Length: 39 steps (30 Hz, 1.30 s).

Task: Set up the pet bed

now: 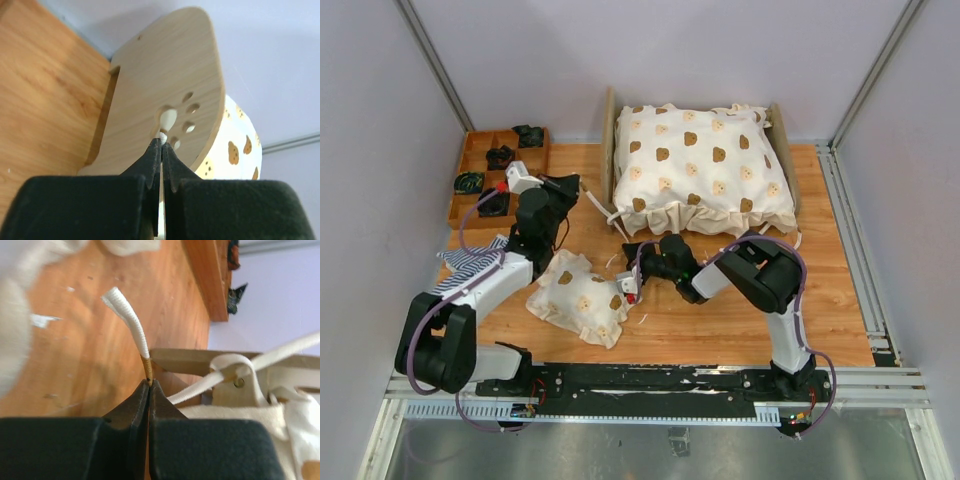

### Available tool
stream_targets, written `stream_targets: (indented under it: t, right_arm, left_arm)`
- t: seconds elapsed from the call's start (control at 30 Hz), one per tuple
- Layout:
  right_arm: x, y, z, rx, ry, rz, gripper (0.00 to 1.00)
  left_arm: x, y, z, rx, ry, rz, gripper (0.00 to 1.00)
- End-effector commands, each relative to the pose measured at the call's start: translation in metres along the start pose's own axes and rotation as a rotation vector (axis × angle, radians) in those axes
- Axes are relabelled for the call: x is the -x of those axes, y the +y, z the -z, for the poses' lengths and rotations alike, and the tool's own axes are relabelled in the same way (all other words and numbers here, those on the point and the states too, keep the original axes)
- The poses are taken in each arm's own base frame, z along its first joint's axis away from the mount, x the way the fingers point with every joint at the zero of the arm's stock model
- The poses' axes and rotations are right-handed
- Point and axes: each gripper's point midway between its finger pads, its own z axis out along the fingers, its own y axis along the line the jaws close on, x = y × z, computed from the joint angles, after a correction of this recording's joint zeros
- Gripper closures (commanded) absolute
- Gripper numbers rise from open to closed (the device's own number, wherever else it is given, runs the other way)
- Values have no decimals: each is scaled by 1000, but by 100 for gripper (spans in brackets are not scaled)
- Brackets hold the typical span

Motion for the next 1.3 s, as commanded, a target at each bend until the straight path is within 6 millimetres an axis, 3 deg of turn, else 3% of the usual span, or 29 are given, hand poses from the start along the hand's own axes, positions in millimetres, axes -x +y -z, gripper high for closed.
stream_targets:
  t: [0.0,0.1,0.23,0.77,0.9,1.07,1.1,1.17,1.27]
  right_arm:
    - [-23,-19,7,-118,49,-114,100]
    - [-40,-14,11,-118,114,-135,100]
    - [-54,-9,22,-143,159,-183,100]
    - [-62,5,36,-151,205,-306,100]
    - [-54,-1,41,-166,175,-311,100]
    - [-33,-18,47,-226,134,-307,100]
    - [-28,-20,48,-233,133,-316,95]
    - [-17,-26,53,-251,116,-344,77]
    - [-2,-30,65,-290,78,-426,68]
  left_arm:
    - [46,-29,-7,-29,-131,-129,100]
    - [60,-40,-8,-33,-164,-169,100]
    - [64,-51,-4,-66,-159,-179,100]
    - [107,-33,0,65,-222,-257,100]
    - [95,-14,9,99,-172,-247,100]
    - [64,14,26,103,-79,-217,98]
    - [55,17,31,89,-48,-204,91]
    - [35,23,39,61,28,-185,70]
    - [14,37,51,66,112,-187,54]
